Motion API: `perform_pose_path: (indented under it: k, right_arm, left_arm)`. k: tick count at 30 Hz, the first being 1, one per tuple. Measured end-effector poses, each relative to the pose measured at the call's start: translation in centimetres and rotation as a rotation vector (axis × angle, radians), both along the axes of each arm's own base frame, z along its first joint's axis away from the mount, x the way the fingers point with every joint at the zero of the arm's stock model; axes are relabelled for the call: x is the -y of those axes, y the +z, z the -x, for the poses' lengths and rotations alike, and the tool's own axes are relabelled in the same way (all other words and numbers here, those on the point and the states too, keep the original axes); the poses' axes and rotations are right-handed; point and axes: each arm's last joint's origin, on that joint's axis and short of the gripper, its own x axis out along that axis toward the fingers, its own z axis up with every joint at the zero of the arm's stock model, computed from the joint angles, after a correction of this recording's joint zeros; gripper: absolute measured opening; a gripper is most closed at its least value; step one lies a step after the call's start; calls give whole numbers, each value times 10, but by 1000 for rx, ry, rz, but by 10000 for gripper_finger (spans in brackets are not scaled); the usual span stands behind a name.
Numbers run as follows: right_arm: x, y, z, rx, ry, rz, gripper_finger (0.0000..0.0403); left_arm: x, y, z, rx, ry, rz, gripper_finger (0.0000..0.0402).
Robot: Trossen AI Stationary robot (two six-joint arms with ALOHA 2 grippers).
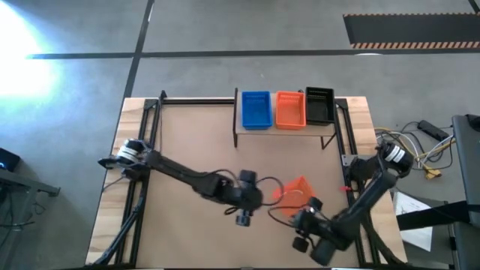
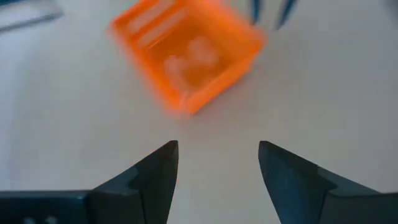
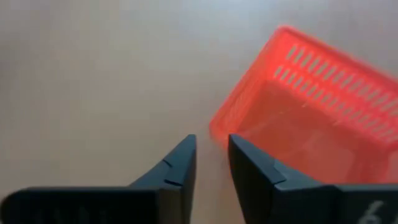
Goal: Stack baskets on shelf by color
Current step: Stack the orange bin on the orange bin
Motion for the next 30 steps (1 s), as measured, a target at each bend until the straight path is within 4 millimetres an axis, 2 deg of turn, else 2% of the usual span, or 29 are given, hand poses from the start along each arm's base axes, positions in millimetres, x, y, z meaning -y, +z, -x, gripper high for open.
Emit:
perform_pose_path:
  k: [5,9,15,18,22,30]
  right_arm:
    - [13,21,-34,-21,12,-18,151]
    - [23,37,-54,-6,-33,-76,188]
    - [51,29,-70,-132,-184,-146,195]
    - [61,26,-73,-180,-229,-176,188]
    - [64,19,-77,-221,-232,-209,176]
    - [60,3,-81,-286,-203,-193,143]
  left_arm:
    - [-1,-17,50,76,215,-25,207]
    - [1,-42,80,234,242,63,207]
    - [-9,-74,109,509,240,237,207]
    - [-14,-84,120,577,238,283,207]
    - [-18,-92,129,574,249,302,207]
    - [-16,-91,123,575,247,301,207]
